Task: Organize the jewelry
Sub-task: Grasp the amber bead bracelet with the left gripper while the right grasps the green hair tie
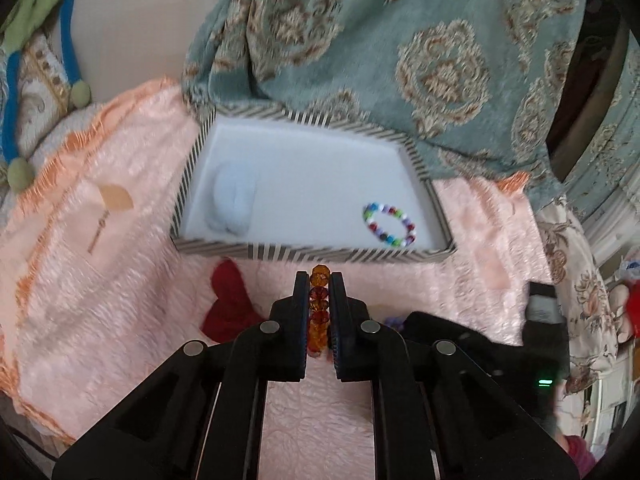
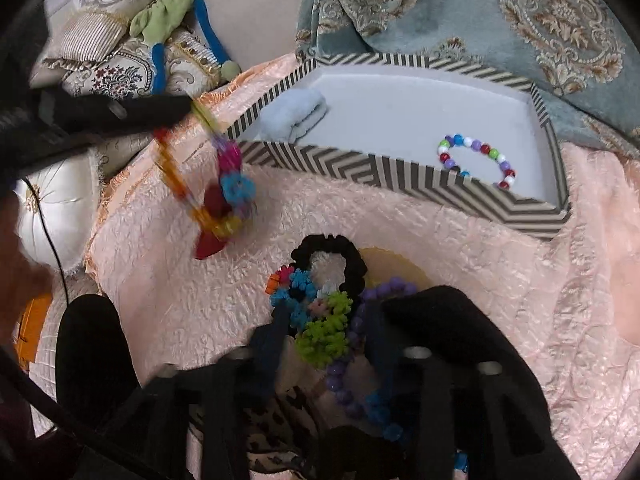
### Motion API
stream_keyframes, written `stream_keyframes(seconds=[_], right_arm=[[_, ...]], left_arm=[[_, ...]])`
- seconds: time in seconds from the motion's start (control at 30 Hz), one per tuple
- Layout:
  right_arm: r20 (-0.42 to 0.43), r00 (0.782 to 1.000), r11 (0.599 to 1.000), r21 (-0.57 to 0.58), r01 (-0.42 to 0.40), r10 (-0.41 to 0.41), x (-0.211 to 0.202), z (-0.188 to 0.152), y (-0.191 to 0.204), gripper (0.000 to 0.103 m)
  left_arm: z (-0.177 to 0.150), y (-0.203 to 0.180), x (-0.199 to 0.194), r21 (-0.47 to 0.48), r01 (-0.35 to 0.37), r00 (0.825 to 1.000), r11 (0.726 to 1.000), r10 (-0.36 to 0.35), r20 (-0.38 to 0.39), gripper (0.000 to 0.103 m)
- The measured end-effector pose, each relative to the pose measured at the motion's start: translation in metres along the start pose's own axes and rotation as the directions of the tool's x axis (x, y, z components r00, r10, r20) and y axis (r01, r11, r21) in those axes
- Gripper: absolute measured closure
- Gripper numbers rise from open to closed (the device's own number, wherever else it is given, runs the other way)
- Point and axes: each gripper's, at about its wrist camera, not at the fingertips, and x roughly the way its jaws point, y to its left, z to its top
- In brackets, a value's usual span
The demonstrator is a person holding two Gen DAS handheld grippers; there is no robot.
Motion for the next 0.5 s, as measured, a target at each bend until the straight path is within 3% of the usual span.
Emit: stream_keyframes(seconds=[0.17, 0.4, 0.5], right_arm=[[0.035, 0.999, 1.000, 0.006, -0.013, 0.012, -0.011, -0.001, 0.002, 0.096], [0.106, 0.994, 0.999, -0.008, -0.034, 0.035, -0.048, 0.010, 0.009, 0.098], [0.095, 0.995, 1.000, -0.016, 0.016, -0.014, -0.044, 0.012, 0.011, 0.098]], left_arm=[[0.006, 0.000, -0.021, 0.015, -0.013, 0.999, 1.000, 0.013, 0.039, 0.095], [0.008, 0.005, -0.037, 0.014, -0.034, 0.997, 0.999, 0.033, 0.071, 0.095], [0.006, 0.007, -0.040, 0.012, -0.037, 0.996, 0.999, 0.036, 0.076, 0.095]])
